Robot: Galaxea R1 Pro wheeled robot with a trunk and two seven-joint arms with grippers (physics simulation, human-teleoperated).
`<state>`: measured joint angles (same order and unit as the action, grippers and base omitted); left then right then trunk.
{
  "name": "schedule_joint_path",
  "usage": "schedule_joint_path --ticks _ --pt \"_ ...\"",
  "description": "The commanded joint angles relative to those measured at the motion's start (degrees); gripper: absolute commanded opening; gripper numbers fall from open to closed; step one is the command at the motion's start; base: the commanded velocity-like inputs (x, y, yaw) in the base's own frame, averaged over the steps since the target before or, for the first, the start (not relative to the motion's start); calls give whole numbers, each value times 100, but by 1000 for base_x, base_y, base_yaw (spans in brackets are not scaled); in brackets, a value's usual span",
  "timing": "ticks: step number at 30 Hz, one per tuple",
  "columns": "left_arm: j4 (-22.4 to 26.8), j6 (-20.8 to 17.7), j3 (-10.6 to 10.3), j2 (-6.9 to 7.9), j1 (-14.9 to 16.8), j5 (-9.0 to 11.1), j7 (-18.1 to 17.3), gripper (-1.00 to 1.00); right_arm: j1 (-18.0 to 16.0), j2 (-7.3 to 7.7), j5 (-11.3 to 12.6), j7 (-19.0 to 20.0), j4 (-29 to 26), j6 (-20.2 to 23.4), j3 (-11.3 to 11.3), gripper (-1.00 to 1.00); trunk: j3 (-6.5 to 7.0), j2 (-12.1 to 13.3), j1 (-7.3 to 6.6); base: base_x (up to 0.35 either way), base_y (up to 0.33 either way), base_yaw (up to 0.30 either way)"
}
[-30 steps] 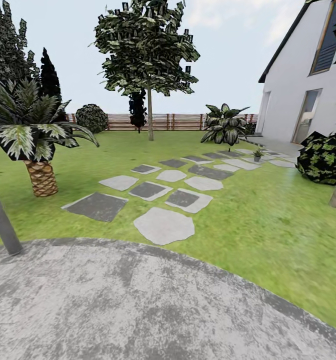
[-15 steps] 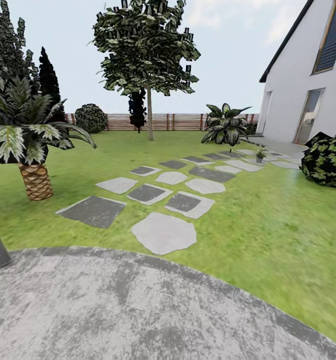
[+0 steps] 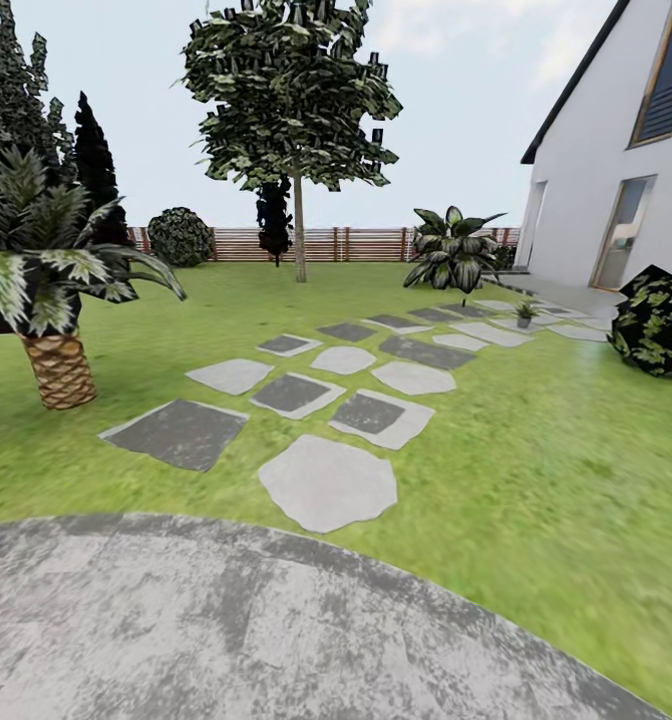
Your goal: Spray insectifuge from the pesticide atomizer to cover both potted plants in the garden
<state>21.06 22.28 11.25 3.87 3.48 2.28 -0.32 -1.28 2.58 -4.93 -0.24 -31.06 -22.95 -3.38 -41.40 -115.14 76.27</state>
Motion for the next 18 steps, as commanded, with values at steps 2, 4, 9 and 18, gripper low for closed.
schedule_joint_path --ticks 2,4,9,18 --pt "-5 19 1 0 4 23 -3 100 -3 -3 -52 -2 3 -17 -22 100 -6 -2 3 339 0 0" --pt "-5 19 0 0 4 24 -3 100 -3 -3 -52 -2 3 -17 -22 100 -6 -2 3 339 0 0" --pt "-5 20 0 0 4 20 -3 100 -3 -3 -52 -2 3 -17 -22 100 -6 -2 3 339 0 0" --pt "-5 20 1 0 4 25 -3 100 -3 -3 -52 -2 3 -17 -22 100 -6 -2 3 339 0 0"
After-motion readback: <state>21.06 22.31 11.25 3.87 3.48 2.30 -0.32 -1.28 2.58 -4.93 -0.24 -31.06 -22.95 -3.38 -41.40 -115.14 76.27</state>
